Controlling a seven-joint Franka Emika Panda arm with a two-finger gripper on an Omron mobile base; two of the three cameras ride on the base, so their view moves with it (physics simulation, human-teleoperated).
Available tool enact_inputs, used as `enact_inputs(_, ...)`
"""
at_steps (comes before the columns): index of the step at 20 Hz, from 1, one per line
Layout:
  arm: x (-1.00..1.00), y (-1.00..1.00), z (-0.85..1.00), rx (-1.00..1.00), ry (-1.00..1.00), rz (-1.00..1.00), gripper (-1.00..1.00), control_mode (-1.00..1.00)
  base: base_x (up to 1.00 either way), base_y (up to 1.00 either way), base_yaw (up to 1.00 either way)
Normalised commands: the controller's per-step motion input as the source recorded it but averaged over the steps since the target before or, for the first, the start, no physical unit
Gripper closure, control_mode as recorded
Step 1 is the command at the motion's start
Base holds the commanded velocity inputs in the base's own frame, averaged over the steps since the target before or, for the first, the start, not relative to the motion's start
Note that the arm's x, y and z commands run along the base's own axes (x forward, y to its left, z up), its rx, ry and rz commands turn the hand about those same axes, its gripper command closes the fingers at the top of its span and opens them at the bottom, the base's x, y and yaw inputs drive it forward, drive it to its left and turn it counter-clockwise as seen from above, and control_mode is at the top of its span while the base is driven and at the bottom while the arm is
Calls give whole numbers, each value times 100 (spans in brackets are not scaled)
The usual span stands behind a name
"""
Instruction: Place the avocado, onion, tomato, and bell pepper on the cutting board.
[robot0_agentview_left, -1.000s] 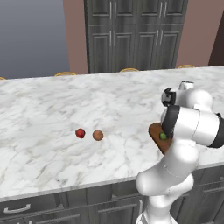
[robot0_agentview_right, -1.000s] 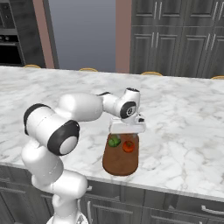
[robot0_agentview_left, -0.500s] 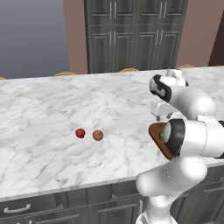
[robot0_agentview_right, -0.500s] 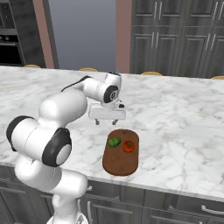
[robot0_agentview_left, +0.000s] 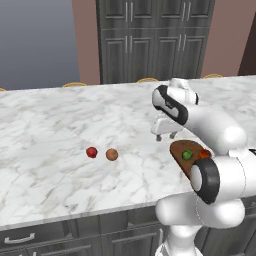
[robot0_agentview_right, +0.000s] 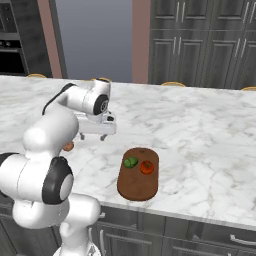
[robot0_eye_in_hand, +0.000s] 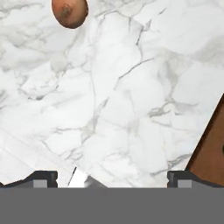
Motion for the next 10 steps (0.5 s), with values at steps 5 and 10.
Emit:
enact_inputs(5,-46,100,8,0,-25,0,-100,-100,0,0,0)
enact_inputs(10,-17,92,10,0,-33,-2,-100,-100,0,0,0)
